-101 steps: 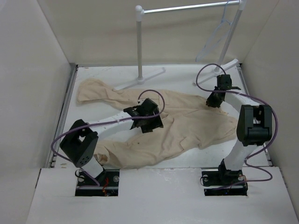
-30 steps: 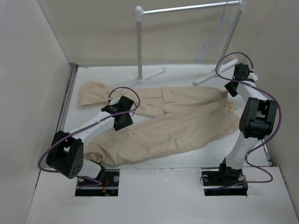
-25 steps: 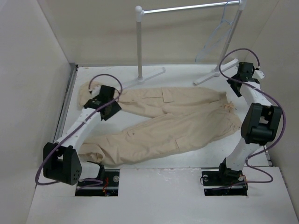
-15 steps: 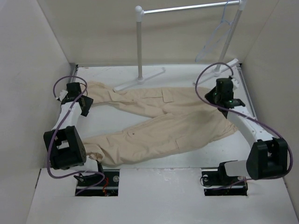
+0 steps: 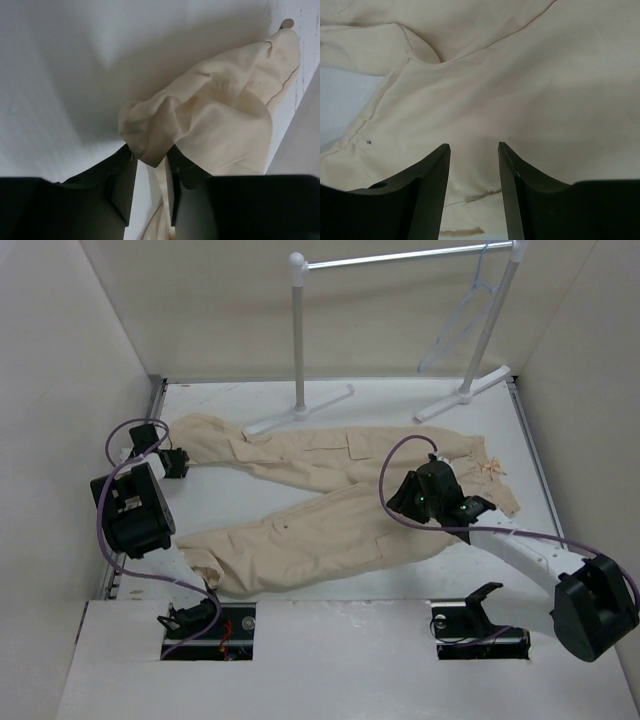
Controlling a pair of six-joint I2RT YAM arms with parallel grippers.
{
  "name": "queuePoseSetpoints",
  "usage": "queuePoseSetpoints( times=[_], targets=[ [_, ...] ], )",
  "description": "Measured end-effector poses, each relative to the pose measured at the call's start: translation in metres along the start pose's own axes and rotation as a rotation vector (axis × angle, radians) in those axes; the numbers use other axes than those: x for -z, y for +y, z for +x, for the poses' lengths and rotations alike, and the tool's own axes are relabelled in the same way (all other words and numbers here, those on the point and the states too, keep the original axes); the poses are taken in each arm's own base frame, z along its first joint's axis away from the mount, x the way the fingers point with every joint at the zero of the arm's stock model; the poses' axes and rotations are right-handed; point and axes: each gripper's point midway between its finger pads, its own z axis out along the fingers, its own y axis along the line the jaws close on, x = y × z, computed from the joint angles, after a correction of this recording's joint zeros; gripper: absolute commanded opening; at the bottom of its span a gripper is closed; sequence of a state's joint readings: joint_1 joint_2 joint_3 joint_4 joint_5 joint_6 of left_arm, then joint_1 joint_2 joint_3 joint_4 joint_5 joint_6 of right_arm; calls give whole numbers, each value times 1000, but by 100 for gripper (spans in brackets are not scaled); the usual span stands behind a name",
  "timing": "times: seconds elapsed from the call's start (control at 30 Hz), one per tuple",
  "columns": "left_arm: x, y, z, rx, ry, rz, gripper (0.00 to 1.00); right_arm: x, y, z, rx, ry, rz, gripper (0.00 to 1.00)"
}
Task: Place the trousers on the hanger
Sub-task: Flatten out the trousers at the center of the board.
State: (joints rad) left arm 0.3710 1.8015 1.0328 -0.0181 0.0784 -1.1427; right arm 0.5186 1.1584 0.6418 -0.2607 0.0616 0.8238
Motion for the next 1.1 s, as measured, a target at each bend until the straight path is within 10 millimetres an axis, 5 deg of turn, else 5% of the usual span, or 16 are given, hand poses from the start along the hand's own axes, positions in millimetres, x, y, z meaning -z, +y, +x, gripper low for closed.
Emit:
queuePoseSetpoints(
  times=[0.13, 0.27, 0.4, 0.57, 0.63, 0.73, 0.97, 1.1],
  targets=[
    [-5, -20, -6, -1, -11, 34, 6, -2, -3, 1, -2, 5, 10, 55],
    [22, -47, -7, -23, -29, 97, 5, -19, -21, 11, -2, 56, 84, 55],
    [95, -73, -5, -69, -82, 180, 4, -33, -41, 24, -6, 111, 159, 55],
    [193, -83, -5, -124, -172, 290, 4, -34, -38, 22, 1, 108, 154, 55],
    [214, -72, -8, -141, -207, 281, 4, -34, -35, 19, 2, 101, 146, 56],
    [221, -41, -8, -172, -229, 208, 7, -35, -33, 17, 6, 96, 140, 57],
    [174, 99, 35, -271, -90, -161, 32, -35, -36, 14, 7, 102, 137, 57],
    [168, 128, 70, -361, 46, -213, 42, -35, -38, 11, 8, 98, 140, 57]
  ],
)
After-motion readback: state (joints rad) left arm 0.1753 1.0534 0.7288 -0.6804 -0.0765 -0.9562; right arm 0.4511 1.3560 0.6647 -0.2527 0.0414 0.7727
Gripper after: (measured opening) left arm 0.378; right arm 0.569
